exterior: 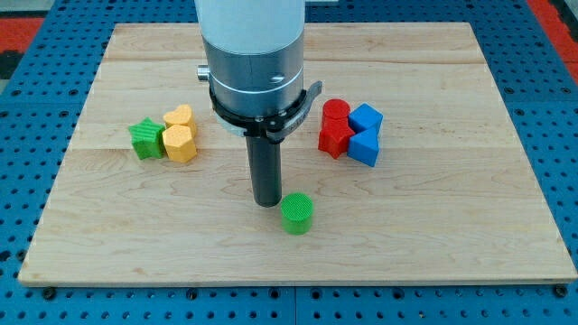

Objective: Move the green circle to the bottom right

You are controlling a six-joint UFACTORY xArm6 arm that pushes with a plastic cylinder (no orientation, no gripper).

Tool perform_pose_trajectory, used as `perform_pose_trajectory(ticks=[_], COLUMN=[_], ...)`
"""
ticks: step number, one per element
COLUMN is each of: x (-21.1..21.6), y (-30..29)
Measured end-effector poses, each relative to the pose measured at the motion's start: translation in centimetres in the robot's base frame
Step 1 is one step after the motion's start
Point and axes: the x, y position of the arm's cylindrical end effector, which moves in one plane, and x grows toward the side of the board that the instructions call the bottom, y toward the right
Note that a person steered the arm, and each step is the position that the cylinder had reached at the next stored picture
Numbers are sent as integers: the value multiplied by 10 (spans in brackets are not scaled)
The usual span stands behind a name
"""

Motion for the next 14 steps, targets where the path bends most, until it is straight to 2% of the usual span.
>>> perform_pose_trajectory(ticks=[1,2,3,4,5,7,8,9,10,12,13,14], x=[0,1,16,50,47,29,19,33,31,12,28,28], y=[-5,-43,-46,-37,-7,-28,15,77,108,108,134,122])
